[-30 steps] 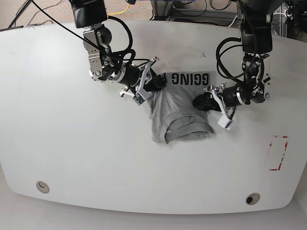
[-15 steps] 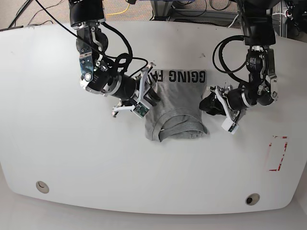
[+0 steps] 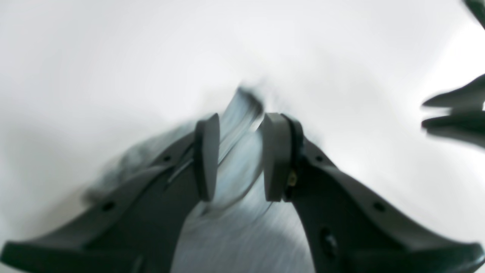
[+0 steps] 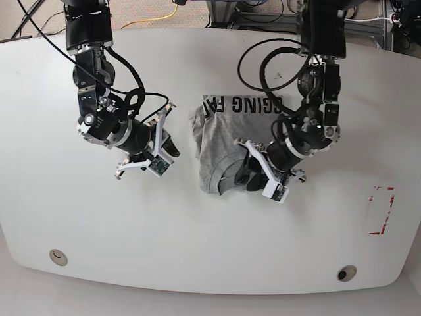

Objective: Layout the t-shirt on the table in an organized manner, then fold the t-shirt properly
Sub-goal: 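Grasp the folded bundle with both grippers and rotate it, then carry the folded shirt with the left gripper to the table corner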

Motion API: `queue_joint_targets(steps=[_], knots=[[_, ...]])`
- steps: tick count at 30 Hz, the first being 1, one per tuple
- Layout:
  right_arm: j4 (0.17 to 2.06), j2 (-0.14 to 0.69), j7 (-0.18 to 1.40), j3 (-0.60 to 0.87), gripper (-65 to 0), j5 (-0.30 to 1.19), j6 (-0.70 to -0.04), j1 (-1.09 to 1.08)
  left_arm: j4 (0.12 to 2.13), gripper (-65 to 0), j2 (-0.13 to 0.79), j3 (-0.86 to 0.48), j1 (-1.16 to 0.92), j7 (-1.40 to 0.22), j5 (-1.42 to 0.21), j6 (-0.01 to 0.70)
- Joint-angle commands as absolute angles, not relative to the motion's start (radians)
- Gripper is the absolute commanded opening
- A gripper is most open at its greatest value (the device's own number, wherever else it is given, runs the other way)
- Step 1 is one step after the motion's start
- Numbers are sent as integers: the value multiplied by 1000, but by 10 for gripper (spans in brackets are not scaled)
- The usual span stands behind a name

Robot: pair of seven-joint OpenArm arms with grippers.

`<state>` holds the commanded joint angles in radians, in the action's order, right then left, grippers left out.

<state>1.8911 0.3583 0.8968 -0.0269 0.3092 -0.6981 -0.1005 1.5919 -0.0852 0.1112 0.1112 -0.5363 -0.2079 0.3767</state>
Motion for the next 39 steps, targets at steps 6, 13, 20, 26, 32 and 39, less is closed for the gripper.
queue_joint_targets(steps=[6, 13, 20, 26, 32, 39], knots=[[1896, 437, 897, 73, -552, 317, -698, -77, 1438, -471, -157, 243, 67, -272, 5, 185], [1894, 446, 897, 177, -552, 317, -698, -36, 1171, -468, -157, 351, 67, -51, 21, -8], [1894, 438, 897, 193, -553, 318, -698, -28, 1102, -468, -127, 246, 35, -31, 19, -7], [1896, 437, 897, 194, -555, 318, -698, 4, 1176, -468, -18, 160, -39, -31, 18, -4], [1896, 403, 897, 193, -555, 318, -698, 8, 1251, -468, 82, 36, -110, -33, 10, 70], [1896, 394, 897, 186, -555, 318, -698, 24, 1319, -468, 143, -217, -154, -87, -44, 225]])
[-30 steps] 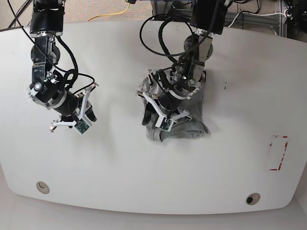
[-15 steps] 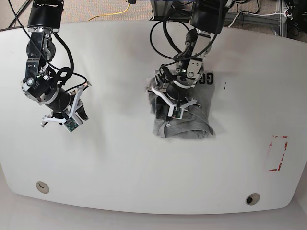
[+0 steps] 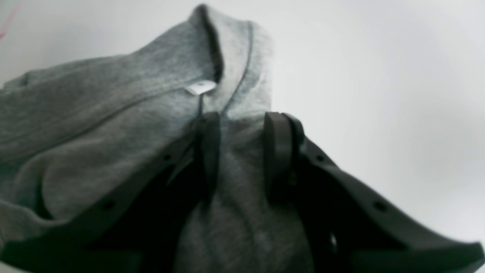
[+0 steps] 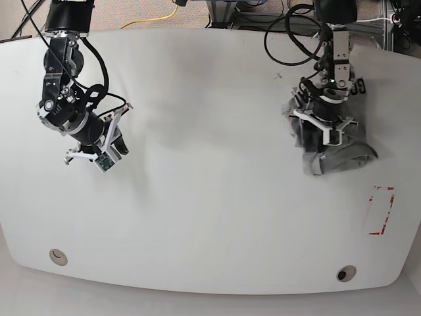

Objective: Layout the t-shirt on the table in an organized manner, then fold the t-shirt properly
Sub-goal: 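Carry the folded shirt with the left gripper to the table corner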

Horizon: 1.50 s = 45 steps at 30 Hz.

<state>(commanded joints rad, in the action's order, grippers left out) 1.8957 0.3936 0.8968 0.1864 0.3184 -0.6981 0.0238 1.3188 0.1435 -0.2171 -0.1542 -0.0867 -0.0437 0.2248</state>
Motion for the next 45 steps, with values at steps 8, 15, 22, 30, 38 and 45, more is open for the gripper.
queue_joint_targets(steps=[8, 15, 22, 30, 38, 45], knots=[[1896, 364, 897, 185, -553, 318, -698, 24, 1400, -468, 165, -384, -148, -162, -45, 325], [1899, 361, 897, 185, -553, 318, -698, 22, 1558, -469, 154, -438, -145, -329, -47, 381], [1908, 360, 897, 185, -552, 318, -698, -1, 1715, -471, 25, -440, -183, -512, -47, 386], [1910, 358, 897, 185, -552, 318, -698, -22, 1742, -471, -41, -441, -262, -576, -45, 435], [1905, 358, 897, 189, -552, 318, -698, -24, 1712, -468, 4, -562, -306, -578, -45, 437], [1905, 358, 897, 189, -552, 318, -698, -18, 1607, -469, 131, -650, -305, -576, -48, 438]])
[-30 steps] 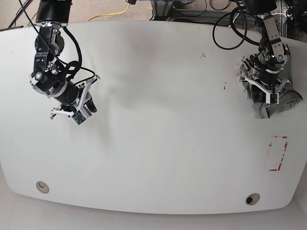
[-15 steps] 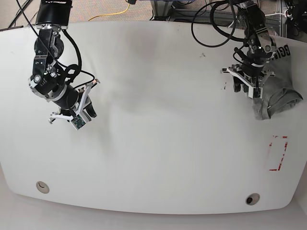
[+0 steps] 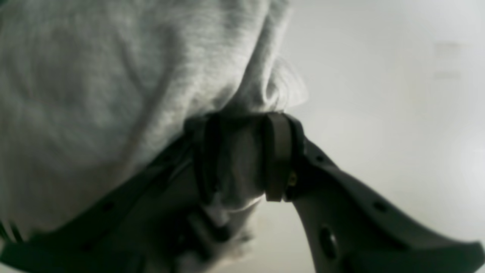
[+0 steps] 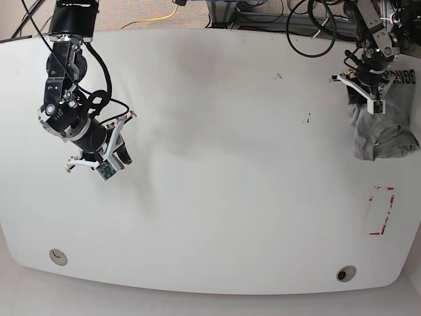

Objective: Layout the t-shirt on the table in an organized manner, then fold the t-shirt properly
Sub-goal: 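Carry the folded shirt with the left gripper to the table corner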

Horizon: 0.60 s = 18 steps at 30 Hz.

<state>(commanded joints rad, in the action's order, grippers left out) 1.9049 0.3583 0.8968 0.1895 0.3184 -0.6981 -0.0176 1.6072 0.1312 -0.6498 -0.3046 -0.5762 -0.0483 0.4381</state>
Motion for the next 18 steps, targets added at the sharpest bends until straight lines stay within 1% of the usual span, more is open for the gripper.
queue_joint_targets(steps=[2, 7, 10, 14, 18], knots=[[1905, 358, 897, 189, -552, 318, -698, -16, 1590, -469, 151, -676, -305, -576, -64, 450], [1905, 358, 897, 188, -552, 318, -698, -16, 1569, -469, 206, -733, -303, -579, -140, 538], [1905, 358, 897, 188, -553, 318, -698, -16, 1586, -469, 213, -739, -303, -581, -151, 545], [1906, 358, 897, 188, -553, 318, -698, -16, 1690, -468, 211, -731, -302, -619, -151, 547], [1906, 358, 897, 186, -553, 318, -698, -21, 1764, -468, 208, -664, -243, -699, -151, 547]])
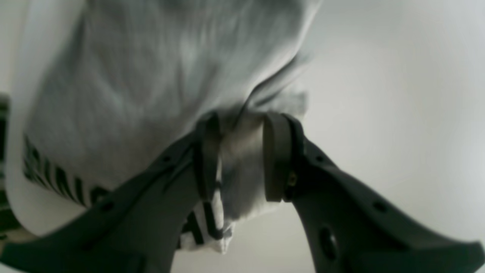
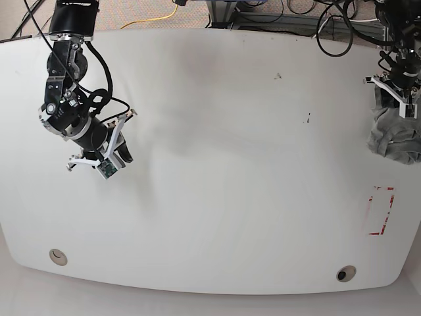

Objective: Layout the t-shirt on the table in an organized manner, then fold the t-shirt properly
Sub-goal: 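Carry the folded shirt with the left gripper to the table corner, then release the folded shirt from the left gripper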

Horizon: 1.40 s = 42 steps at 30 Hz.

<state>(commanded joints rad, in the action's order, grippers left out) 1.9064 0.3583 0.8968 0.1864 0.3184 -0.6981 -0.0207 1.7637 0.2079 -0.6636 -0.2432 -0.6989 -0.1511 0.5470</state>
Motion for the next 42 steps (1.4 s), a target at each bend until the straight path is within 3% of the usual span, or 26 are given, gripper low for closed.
queue_joint_targets(steps=[5, 11, 17, 25, 31, 36, 42], knots=[[1908, 332, 897, 188, -552, 318, -698, -22, 1739, -468, 205, -615, -156, -714, -145, 547], [1911, 323, 897, 188, -553, 318, -698, -15, 1572, -468, 200, -602, -41, -711, -142, 542], [1928, 325, 897, 193, -553, 318, -698, 10, 1374, -468, 268, -602, 10, -676, -143, 545], [1948, 318, 897, 193, -553, 318, -698, 25, 1288, -469, 361, -625, -8, -610, -150, 547], [1952, 317, 897, 188, -555, 318, -698, 28, 1334, -469, 364, -656, -27, -611, -151, 549], [1952, 317, 897, 188, -555, 318, -698, 28, 1532, -469, 335, -650, -65, -644, -151, 549], [1951, 317, 881, 188, -555, 308, -698, 27, 1822, -468, 179, -604, -102, -659, -142, 549]])
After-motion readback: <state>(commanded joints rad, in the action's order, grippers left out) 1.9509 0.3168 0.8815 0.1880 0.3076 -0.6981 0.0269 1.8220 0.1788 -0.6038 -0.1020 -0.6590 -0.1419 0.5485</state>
